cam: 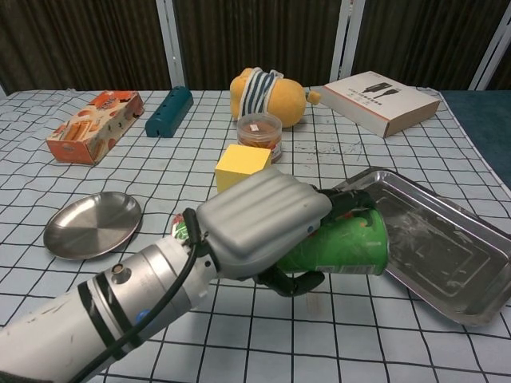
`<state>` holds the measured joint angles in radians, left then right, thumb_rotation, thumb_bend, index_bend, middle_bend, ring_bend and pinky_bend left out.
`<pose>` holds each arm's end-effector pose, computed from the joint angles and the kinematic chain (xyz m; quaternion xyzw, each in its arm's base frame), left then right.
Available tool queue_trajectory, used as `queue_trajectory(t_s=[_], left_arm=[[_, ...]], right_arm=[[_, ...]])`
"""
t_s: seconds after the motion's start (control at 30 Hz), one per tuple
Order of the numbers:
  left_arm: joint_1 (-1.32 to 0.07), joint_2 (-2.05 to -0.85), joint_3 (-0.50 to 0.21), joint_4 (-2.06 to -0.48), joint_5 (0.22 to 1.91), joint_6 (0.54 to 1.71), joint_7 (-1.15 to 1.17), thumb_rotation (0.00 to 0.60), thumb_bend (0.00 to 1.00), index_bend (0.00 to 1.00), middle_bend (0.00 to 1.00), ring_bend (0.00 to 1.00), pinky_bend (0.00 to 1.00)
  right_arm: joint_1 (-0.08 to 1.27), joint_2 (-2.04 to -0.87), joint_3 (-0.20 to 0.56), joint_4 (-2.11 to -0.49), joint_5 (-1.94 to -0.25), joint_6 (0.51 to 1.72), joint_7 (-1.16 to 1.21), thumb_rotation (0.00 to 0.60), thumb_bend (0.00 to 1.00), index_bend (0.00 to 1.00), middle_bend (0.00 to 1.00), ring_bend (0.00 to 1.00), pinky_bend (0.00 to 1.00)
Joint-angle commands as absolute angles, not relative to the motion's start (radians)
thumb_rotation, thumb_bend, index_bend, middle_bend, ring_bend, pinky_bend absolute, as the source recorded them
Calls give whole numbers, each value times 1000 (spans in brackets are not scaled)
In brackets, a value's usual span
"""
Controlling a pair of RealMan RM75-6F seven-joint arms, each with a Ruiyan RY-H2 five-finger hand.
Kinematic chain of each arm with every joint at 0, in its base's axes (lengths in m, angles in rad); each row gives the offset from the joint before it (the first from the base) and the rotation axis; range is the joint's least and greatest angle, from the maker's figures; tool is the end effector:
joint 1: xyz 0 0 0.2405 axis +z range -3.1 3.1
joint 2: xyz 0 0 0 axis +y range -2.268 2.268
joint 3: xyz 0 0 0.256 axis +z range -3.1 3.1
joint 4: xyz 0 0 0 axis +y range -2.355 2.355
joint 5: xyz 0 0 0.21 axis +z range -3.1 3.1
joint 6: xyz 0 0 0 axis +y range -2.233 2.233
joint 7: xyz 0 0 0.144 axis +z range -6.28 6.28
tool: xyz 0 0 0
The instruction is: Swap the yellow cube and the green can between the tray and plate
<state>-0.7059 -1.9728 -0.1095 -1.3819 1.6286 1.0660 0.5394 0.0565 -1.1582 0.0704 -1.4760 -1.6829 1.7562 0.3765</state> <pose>-0.0327 0.2319 -0.1173 -0.8092 -0.1756 -0.4840 0.2829 -0.2965 -0.1703 0.1846 0.5401 -0.3510 0.5750 0.5044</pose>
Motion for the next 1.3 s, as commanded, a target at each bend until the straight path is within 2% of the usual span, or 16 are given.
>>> queue_trajectory(t_s=[0.03,0.13,0.33,0.53,0.67,0.87,1.3], left_arm=[[-703,-1953,-110,-1421,1571,1024,574,600,389,0,20,51,309],[-700,-1941,-106,-1443,1544,1010,588,600,370,0,0,1,257],[-696,-1909,-105,-1510,1485,989,642,600,358,0,0,0,182],[-692,-1878,-112,-1573,1438,987,711,600,349,0,0,0,157],[-699,-1856,-183,-1624,1420,1047,759,600,338,0,0,0,156],[-742,-1876,-265,-1597,1422,1078,735,600,334,0,0,0,170],[-926,-1901,-360,-1420,1163,877,870,600,336,0,0,0,182]], right_arm=[[57,-1158,70,-1475,-1684,1756,378,600,98,0,0,0,5],[59,-1162,70,-1472,-1688,1754,375,600,98,0,0,0,5],[63,-1159,61,-1475,-1697,1740,371,600,98,0,0,0,6],[63,-1157,62,-1478,-1694,1739,373,600,98,0,0,0,6],[63,-1155,58,-1479,-1702,1739,378,600,98,0,0,0,6],[63,-1150,53,-1480,-1707,1737,388,600,98,0,0,0,6],[64,-1129,32,-1474,-1738,1741,436,600,98,0,0,0,6]])
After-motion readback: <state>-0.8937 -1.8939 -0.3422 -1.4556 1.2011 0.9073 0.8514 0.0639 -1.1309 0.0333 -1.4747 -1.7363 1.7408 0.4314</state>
